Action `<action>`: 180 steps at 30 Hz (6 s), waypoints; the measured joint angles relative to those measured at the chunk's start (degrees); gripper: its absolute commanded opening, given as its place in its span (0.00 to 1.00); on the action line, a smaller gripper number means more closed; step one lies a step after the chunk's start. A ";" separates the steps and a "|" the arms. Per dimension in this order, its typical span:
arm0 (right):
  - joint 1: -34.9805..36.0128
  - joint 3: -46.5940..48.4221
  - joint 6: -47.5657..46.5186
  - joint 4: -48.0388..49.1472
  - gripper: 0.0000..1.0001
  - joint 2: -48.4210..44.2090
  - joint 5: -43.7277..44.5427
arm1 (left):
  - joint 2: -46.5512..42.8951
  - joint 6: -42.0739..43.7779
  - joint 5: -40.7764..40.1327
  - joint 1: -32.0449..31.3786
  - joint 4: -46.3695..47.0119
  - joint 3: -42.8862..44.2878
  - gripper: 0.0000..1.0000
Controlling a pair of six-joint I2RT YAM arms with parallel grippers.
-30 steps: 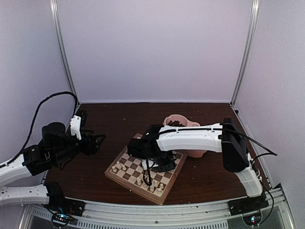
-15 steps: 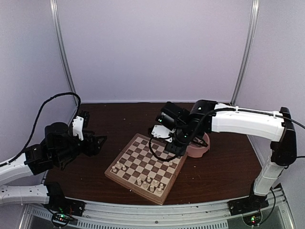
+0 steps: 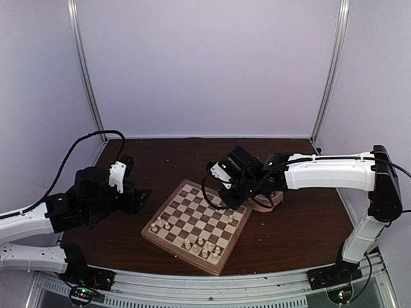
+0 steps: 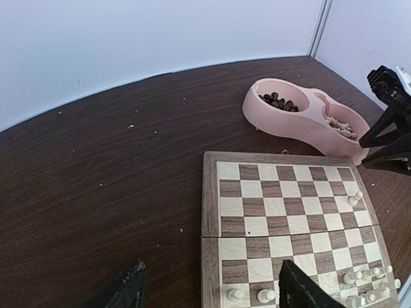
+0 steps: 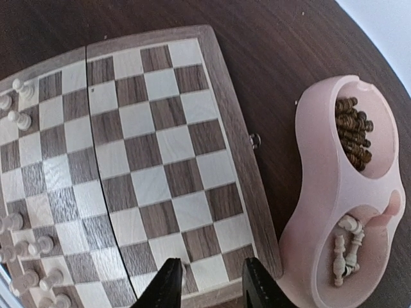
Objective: Set up the chess pieces on the board
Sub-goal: Move the pawn to e2.
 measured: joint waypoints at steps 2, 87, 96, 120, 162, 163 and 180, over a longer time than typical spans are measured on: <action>0.02 -3.52 1.05 5.64 0.30 -0.39 0.63 | 0.55 0.20 0.00 0.00 0.07 0.00 0.71; 0.15 -10.38 1.75 6.12 0.25 2.60 -5.35 | 1.27 5.75 -0.04 0.00 1.62 0.00 0.69; 0.57 -9.70 1.75 4.90 0.19 2.60 -5.33 | 1.40 5.75 0.00 0.00 1.60 0.00 0.69; 6.73 -8.87 -1.97 6.73 0.06 2.60 -6.36 | 1.38 5.77 0.00 0.00 1.51 0.00 0.69; 10.29 8.76 -7.26 5.60 0.11 16.20 -7.91 | -0.15 5.18 1.73 0.00 1.31 0.00 0.70; 10.58 9.16 -7.41 5.33 0.11 16.55 -8.09 | -0.17 5.11 1.79 0.00 1.33 0.00 0.70; 12.61 11.52 -8.85 3.67 0.11 18.80 -9.09 | -0.98 5.01 1.99 0.00 1.11 0.02 0.70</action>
